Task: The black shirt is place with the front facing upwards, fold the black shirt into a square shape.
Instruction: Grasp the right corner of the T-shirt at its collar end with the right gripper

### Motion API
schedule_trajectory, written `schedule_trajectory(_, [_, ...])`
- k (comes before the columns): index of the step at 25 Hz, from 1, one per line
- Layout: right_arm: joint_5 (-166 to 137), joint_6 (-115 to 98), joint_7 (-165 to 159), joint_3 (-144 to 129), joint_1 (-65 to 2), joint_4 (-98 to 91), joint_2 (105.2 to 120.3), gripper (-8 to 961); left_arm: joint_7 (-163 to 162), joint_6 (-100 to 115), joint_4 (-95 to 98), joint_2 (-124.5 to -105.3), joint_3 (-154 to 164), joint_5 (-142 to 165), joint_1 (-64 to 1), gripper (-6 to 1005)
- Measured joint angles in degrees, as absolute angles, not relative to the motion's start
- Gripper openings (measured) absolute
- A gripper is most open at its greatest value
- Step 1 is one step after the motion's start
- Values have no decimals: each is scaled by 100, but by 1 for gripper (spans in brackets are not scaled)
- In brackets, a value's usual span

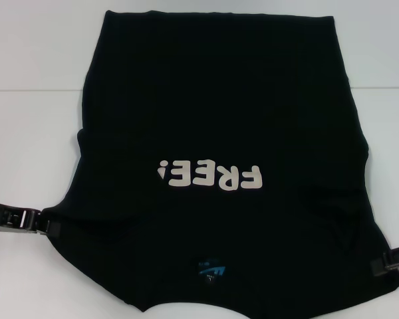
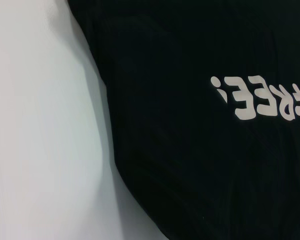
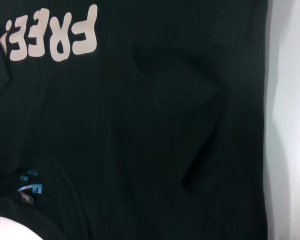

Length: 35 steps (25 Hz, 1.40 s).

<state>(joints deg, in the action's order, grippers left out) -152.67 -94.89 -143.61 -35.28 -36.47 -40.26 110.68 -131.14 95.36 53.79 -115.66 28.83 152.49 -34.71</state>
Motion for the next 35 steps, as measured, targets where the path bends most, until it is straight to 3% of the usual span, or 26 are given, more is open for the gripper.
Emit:
schedule_trajectory(15, [-15236,-9524,-14365,-3560,-3686,-3996,11118,862,-13095,9536,5379,-11566,2883,15249,-3471,17])
schedule_trajectory(35, [-15194,-9523,-14391,-3579,-3656,-3928,11081,825,-13087,9536,5388,-11566,2875,15249,-3471,17])
